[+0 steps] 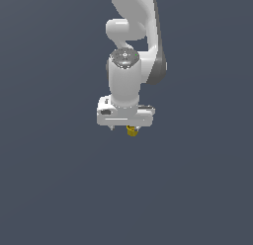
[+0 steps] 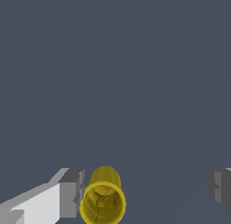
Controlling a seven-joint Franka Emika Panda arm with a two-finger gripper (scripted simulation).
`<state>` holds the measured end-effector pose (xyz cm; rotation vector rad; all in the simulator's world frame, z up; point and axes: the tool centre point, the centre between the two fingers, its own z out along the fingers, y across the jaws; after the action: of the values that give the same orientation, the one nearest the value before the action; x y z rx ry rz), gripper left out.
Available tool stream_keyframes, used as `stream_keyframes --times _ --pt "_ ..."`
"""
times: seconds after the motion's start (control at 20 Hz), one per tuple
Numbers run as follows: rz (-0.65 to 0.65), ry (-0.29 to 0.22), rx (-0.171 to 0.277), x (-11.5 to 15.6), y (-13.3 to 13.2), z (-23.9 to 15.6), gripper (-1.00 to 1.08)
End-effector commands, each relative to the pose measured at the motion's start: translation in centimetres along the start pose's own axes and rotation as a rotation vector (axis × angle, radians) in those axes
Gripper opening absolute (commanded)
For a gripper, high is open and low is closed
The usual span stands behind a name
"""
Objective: Pick up the object and move it to a goal position.
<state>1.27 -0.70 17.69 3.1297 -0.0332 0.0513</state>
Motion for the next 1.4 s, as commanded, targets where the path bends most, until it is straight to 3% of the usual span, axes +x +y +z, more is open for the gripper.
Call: stream_keyframes --times 0.0,0.5,0.95,1.35 --pt "0.000 0.000 0.000 0.0 0.0 0.0 1.00" --pt "0.056 0.003 0.001 0.2 3.7 -0.2 1.00" --pt "-0.005 -0.001 0.001 -0.6 2.8 0.7 1.00" --pt "-0.176 -0.011 0.004 -3.2 0.6 3.2 1.00"
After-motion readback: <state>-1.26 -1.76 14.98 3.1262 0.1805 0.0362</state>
